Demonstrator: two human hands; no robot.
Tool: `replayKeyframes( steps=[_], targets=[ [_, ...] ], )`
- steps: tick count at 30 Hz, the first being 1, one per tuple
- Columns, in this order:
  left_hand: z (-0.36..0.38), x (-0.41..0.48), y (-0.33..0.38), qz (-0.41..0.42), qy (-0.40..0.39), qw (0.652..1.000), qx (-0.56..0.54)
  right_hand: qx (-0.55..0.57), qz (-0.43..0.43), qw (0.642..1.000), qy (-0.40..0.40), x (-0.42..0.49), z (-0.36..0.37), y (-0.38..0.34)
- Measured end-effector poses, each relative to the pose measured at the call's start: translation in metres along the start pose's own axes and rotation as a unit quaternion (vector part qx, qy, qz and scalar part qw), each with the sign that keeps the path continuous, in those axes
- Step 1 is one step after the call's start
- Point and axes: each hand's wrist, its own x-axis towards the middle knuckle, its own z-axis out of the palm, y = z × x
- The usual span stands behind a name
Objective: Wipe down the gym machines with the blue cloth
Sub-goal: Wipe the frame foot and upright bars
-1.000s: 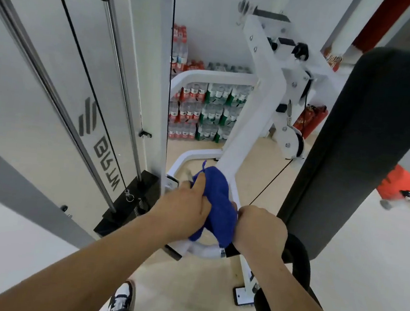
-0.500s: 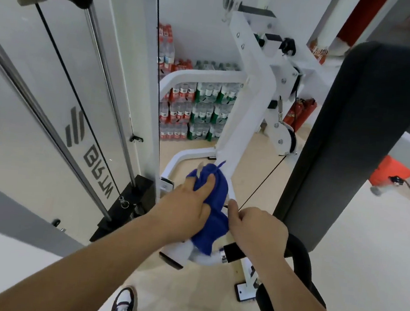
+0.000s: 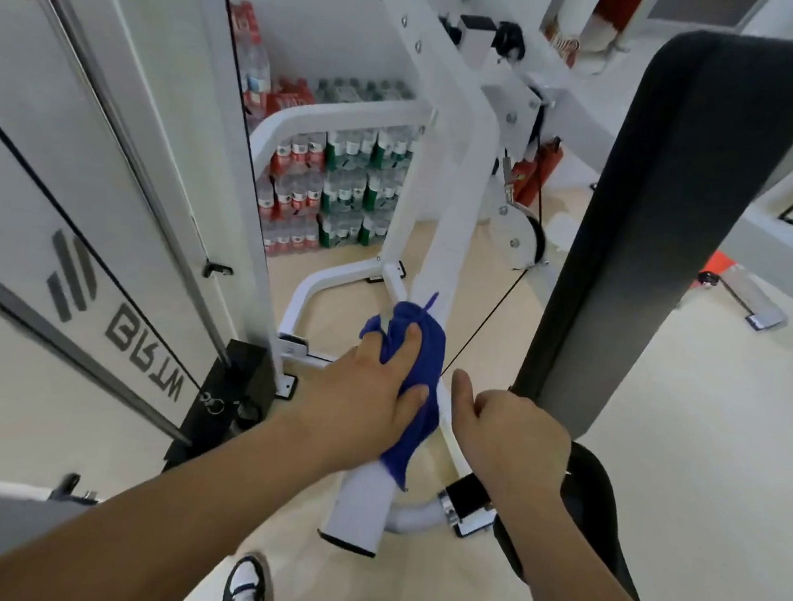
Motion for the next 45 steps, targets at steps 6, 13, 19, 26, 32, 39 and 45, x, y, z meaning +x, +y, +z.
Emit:
replayKeyframes(
  steps=[6, 13, 19, 26, 32, 39, 45],
  targets=[
    [0.000, -0.049, -0.001, 0.040, -0.051, 0.998, -0.010, -0.020, 0.039, 0.998, -0.050, 0.008, 0.006, -0.001],
    [-0.014, 0.030, -0.015, 0.061, -0.032, 0.997, -0.031, 0.015, 0.083, 0.996, -0.020, 0.007, 0.001, -0.006],
    [-0.006, 0.033, -0.018, 0.051, 0.009, 0.994, -0.092, 0.101, 0.068, 0.989, 0.087, -0.004, -0.004, -0.006],
    [-0.010, 0.020, -0.014, 0.031, -0.032, 0.998, -0.042, 0.035, 0.062, 0.997, 0.028, 0.002, -0.004, -0.004],
    [-0.014, 0.085, -0.013, -0.005, -0.022, 0.987, -0.159, 0.115, 0.088, 0.989, -0.019, 0.010, -0.015, -0.003],
    [-0.005, 0.030, -0.017, 0.005, -0.062, 0.986, -0.155, 0.408, 0.092, 0.906, -0.061, 0.058, -0.022, -0.008],
    [-0.028, 0.129, -0.034, 0.046, -0.045, 0.982, -0.175, 0.437, 0.130, 0.889, -0.047, 0.108, -0.027, -0.025]
  ],
)
